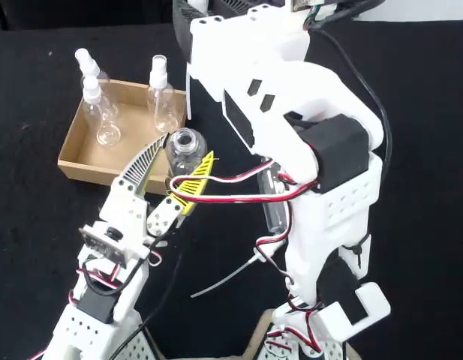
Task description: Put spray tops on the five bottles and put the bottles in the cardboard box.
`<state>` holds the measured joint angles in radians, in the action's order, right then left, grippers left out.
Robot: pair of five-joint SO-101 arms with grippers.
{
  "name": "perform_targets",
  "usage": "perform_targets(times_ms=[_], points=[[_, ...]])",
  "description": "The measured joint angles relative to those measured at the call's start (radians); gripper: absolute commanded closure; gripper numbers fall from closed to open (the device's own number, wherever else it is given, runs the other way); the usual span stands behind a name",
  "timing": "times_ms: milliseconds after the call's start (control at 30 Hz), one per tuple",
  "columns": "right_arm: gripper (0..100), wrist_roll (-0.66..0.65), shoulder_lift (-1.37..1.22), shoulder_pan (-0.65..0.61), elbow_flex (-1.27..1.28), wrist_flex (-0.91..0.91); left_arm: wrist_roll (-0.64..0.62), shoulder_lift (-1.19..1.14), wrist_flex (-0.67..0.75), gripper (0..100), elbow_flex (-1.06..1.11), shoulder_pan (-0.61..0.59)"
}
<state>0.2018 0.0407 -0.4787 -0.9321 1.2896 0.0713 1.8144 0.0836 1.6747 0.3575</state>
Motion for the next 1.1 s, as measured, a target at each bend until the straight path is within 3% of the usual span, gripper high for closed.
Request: perform_targets(times_ms=[567, 800, 1100], points=[[98.4, 0.0, 0.127, -0.061, -0.035, 0.0, -0.038, -0.002, 0.002, 83, 0.003, -0.003], [98.5, -0.097, 0.167, -0.146, -0.037, 0.052, -0.11, -0.002, 0.002, 83, 0.003, -0.003], [98.5, -0.11, 0.166, -0.149, -0.037, 0.086, -0.11, -0.002, 0.002, 83, 0.003, -0.003]])
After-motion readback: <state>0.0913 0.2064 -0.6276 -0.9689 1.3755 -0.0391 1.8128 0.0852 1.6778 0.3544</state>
